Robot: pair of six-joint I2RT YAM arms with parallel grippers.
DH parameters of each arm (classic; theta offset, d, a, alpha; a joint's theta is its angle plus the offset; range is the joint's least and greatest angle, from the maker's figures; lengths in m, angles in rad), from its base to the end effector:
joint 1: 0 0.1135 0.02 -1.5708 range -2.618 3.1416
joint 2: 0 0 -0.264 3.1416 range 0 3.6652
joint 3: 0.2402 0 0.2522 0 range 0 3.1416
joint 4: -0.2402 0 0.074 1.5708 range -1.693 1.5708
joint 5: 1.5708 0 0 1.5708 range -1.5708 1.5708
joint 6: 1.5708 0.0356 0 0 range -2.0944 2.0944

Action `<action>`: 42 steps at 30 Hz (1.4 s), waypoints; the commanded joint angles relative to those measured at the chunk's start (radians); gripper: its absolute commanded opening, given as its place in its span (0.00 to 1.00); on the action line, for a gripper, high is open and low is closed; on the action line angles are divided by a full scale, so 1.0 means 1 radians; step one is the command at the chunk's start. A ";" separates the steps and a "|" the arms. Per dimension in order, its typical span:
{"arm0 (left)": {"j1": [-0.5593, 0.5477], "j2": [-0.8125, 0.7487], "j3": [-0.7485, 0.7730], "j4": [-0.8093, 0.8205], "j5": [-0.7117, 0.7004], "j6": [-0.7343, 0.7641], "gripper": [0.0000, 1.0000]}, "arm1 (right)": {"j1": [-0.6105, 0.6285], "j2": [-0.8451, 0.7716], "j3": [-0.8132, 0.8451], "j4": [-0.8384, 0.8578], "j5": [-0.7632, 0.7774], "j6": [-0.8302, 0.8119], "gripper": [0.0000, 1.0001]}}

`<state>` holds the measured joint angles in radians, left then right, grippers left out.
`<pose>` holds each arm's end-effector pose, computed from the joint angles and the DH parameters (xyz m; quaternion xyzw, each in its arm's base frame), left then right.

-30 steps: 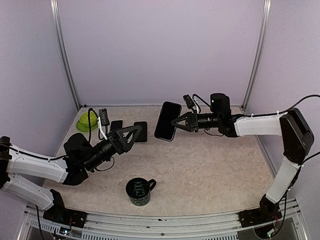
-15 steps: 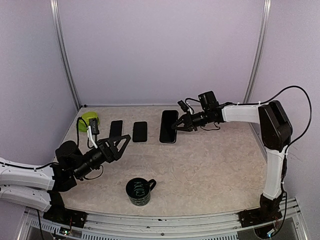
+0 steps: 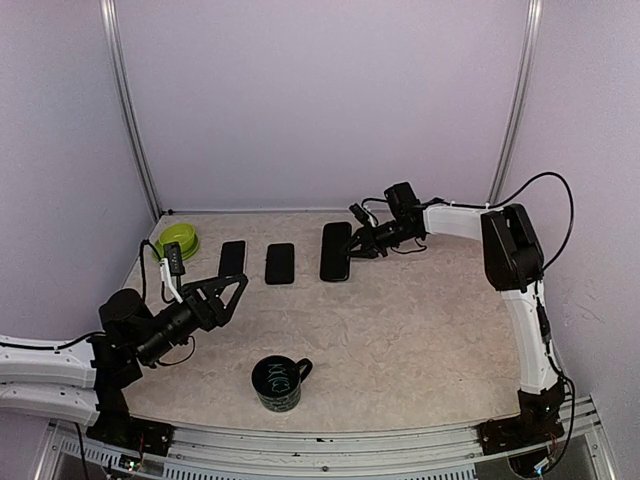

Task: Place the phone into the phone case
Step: Place the phone with the phone case at the center of the board.

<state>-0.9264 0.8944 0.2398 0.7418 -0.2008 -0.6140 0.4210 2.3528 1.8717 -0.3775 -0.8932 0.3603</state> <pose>0.1223 -0.1509 0.2273 0.0316 0.6755 -0.4621 0.5737 0.4577 0.2353 0.1677 -0.1761 0.8404 0.4940 0.1366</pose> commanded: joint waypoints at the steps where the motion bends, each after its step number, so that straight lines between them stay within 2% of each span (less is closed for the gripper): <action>1: 0.002 -0.054 -0.010 -0.060 -0.053 0.069 0.99 | -0.020 0.070 0.113 -0.058 -0.026 -0.027 0.05; 13: 0.002 -0.059 -0.010 -0.075 -0.055 0.063 0.99 | -0.040 0.217 0.322 -0.167 -0.028 -0.037 0.12; 22: 0.002 -0.027 -0.013 -0.048 -0.046 0.044 0.99 | -0.047 0.254 0.360 -0.163 -0.032 -0.022 0.21; 37: 0.001 -0.017 -0.029 -0.024 -0.040 0.024 0.99 | -0.060 0.263 0.353 -0.103 0.003 0.036 0.28; 42: 0.002 -0.017 -0.031 -0.019 -0.042 0.022 0.99 | -0.072 0.255 0.344 -0.100 0.030 0.047 0.34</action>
<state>-0.9264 0.8772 0.2214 0.6891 -0.2424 -0.5861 0.3717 2.6038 2.1967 -0.5159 -0.8772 0.3950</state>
